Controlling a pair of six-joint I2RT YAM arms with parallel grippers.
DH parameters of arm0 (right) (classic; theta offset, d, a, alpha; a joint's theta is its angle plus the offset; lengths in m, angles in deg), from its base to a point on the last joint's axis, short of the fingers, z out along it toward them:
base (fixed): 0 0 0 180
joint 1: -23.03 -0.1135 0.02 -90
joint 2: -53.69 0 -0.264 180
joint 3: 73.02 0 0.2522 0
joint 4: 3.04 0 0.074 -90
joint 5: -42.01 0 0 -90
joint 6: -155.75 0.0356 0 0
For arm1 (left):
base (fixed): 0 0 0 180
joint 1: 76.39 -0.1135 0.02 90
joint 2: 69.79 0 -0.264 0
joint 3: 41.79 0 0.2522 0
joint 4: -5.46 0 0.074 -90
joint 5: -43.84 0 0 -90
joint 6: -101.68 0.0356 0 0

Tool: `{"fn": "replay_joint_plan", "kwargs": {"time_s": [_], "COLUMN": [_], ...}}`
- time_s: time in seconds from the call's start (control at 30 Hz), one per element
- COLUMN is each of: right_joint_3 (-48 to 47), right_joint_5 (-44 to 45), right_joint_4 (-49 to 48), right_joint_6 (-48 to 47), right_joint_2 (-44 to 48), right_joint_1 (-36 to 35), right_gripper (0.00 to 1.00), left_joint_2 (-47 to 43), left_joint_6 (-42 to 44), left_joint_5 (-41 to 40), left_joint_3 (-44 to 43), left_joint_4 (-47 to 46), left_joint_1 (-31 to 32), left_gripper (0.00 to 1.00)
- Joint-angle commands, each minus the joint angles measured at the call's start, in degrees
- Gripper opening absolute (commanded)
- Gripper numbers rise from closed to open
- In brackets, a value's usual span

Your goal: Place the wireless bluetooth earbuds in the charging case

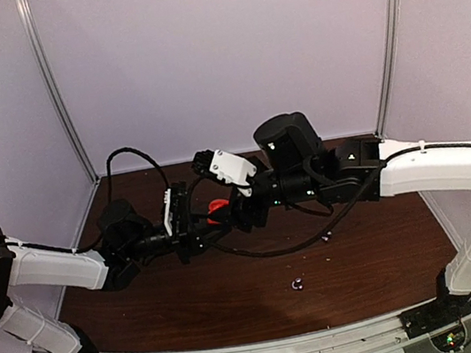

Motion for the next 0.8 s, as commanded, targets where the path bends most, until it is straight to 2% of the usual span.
{"fn": "replay_joint_plan", "kwargs": {"time_s": [0.0, 0.53, 0.77], "right_joint_3": [1.1, 3.3, 4.7], "right_joint_5": [-2.5, -12.9, -14.8], "right_joint_4": [-1.6, -2.8, -3.2], "right_joint_6": [2.5, 5.8, 5.8], "right_joint_2": [1.1, 1.2, 1.4], "right_joint_1": [2.7, 6.1, 6.4], "right_gripper": [0.73, 0.76, 0.82], "left_joint_2": [0.3, 0.0, 0.2], "left_joint_6": [0.8, 0.2, -0.7], "left_joint_5": [3.9, 4.4, 4.8], "left_joint_3": [-1.8, -1.7, -1.7], "left_joint_4": [-4.3, -5.4, -6.7], "left_joint_1": [1.2, 1.2, 1.2], "left_gripper": [0.0, 0.0, 0.0]}}
